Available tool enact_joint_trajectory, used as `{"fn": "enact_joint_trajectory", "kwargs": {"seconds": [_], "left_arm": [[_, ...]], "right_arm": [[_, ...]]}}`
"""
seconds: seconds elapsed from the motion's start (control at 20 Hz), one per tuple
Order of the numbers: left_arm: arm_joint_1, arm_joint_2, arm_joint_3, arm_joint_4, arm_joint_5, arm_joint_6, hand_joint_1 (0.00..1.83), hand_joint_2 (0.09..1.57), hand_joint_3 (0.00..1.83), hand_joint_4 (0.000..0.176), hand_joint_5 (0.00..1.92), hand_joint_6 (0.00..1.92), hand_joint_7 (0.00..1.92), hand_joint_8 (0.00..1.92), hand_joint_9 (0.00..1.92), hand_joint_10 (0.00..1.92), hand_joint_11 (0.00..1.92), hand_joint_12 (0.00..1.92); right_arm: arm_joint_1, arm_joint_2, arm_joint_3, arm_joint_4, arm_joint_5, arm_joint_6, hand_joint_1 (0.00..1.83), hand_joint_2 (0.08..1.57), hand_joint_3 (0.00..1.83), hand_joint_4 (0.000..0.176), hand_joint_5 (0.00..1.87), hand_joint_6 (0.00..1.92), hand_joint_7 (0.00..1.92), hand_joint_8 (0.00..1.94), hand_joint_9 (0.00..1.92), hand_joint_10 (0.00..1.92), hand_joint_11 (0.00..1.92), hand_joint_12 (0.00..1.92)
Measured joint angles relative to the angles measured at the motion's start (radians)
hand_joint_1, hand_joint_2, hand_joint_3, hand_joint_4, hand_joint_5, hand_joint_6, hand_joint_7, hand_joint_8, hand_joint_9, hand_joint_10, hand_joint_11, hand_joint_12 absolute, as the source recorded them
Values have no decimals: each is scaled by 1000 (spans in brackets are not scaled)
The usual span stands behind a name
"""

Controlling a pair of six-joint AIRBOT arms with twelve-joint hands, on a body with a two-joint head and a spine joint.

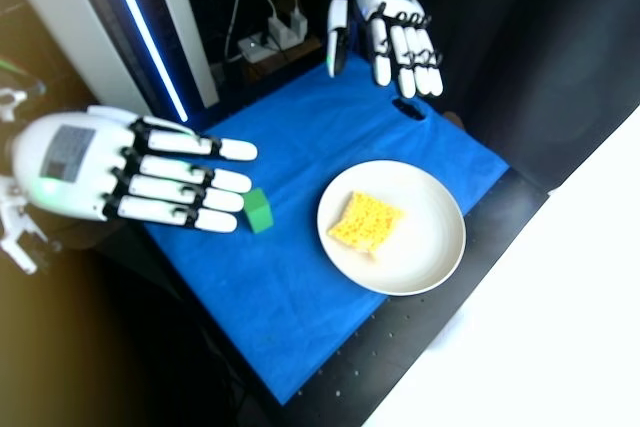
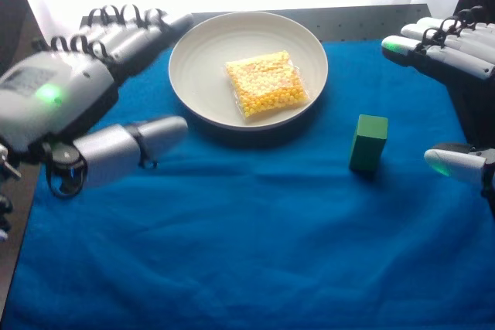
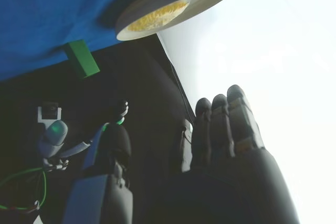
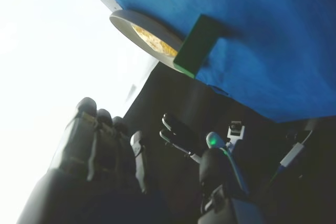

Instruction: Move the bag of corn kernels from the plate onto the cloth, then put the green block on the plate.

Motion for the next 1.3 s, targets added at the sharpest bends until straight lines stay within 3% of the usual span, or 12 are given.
{"fn": "enact_joint_trajectory", "kwargs": {"seconds": [0.25,0.35,0.45,0.55,0.65,0.75,0.95,1.05,1.1,1.15,1.25,1.3], "left_arm": [[-100,-63,75,25,113,0,340,1396,4,36,0,0,0,0,16,4,0,947],[-155,-98,118,43,203,1,376,1390,0,14,0,0,0,0,29,9,0,961],[-233,-150,172,45,290,15,541,1367,0,17,3,1,25,5,40,19,0,881],[-299,-207,230,48,380,45,578,1331,0,33,28,10,33,5,69,29,0,880],[-358,-268,293,48,494,69,689,1278,0,22,59,15,58,7,103,36,0,987],[-380,-336,354,-20,558,142,704,1266,0,33,67,10,51,1,104,26,0,948],[-380,-438,480,-93,711,154,575,1293,2,48,4,0,0,0,4,1,0,539],[-380,-465,517,-121,742,156,597,1299,3,44,16,5,0,0,0,0,0,519],[-379,-479,536,-146,750,156,622,1306,2,34,36,8,5,1,22,6,0,622],[-379,-494,558,-160,764,159,802,1308,0,6,158,25,149,20,191,53,0,1142],[-378,-498,568,-164,768,161,904,1313,0,14,263,53,241,36,309,99,0,1343],[-379,-502,577,-171,766,162,992,1332,1,1,378,50,300,18,416,244,127,1463]], "right_arm": [[0,-10,2,-3,-6,0,551,1295,18,63,0,0,0,0,0,0,0,0],[0,-10,5,0,-7,0,559,1289,10,37,0,0,0,0,0,0,0,0],[0,-10,5,-2,-8,0,481,1305,15,7,0,0,0,0,0,0,0,0],[0,-12,6,-3,-10,0,482,1305,11,40,0,0,0,0,0,0,0,0],[0,-12,11,-5,-14,0,569,1296,3,28,0,0,0,0,0,0,0,0],[0,-17,13,-1,-15,0,543,1304,5,53,0,0,0,0,0,0,0,0],[0,-25,15,-5,-29,0,526,1313,6,54,0,0,0,0,0,0,0,0],[0,-25,16,-5,-28,0,521,1322,7,42,0,0,0,0,0,0,0,0],[0,-25,16,-5,-29,0,546,1318,4,35,0,0,0,0,0,0,0,0],[0,-25,16,-5,-29,0,548,1303,0,47,0,0,0,0,0,0,0,0],[-3,-25,16,-4,-28,1,522,1303,0,55,0,0,0,0,0,0,0,0],[-3,-25,16,-4,-29,2,504,1303,0,54,0,0,0,0,0,0,0,0]]}}
